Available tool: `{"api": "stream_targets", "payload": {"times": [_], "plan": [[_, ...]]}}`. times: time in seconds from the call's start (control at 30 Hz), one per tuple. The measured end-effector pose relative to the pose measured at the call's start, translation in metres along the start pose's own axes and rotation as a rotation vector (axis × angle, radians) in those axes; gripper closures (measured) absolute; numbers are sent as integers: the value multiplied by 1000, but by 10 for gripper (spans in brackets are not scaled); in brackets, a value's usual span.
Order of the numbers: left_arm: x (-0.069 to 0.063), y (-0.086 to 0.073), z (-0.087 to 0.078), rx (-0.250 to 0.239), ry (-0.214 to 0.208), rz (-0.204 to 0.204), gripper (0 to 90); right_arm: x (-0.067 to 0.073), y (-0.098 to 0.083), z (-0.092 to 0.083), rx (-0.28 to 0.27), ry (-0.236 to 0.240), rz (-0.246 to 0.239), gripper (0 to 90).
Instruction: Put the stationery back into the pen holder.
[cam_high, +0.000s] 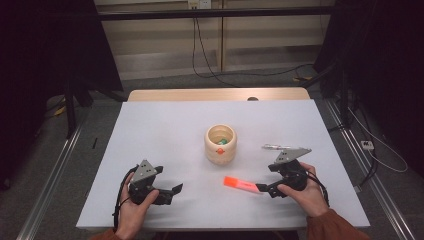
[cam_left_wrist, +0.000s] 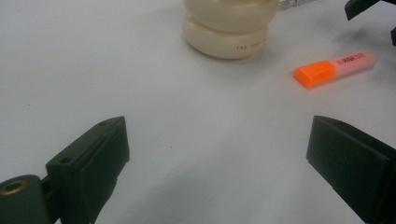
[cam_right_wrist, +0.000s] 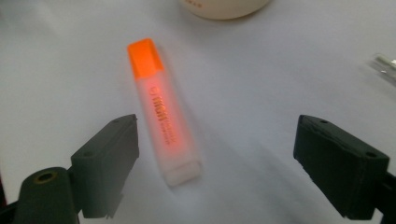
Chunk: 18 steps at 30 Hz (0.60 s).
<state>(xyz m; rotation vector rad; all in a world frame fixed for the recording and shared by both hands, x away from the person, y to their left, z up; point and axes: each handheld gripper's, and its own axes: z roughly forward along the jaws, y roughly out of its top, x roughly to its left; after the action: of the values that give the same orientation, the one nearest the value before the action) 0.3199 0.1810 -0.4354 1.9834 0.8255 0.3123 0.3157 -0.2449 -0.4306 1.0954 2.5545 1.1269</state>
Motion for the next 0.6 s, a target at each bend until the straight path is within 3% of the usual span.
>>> {"api": "stream_targets", "payload": {"times": [0.1,0.23,0.47,0.6], "plan": [[0,0,1,2,-3,-5,58,9,4,5,26,-2,-38,109],[-1,0,1,6,-6,-1,58,18,10,17,64,13,-61,134],[0,-1,1,8,0,2,58,29,30,31,114,64,-146,147],[0,-1,1,10,2,1,58,32,36,37,141,68,-165,149]]}}
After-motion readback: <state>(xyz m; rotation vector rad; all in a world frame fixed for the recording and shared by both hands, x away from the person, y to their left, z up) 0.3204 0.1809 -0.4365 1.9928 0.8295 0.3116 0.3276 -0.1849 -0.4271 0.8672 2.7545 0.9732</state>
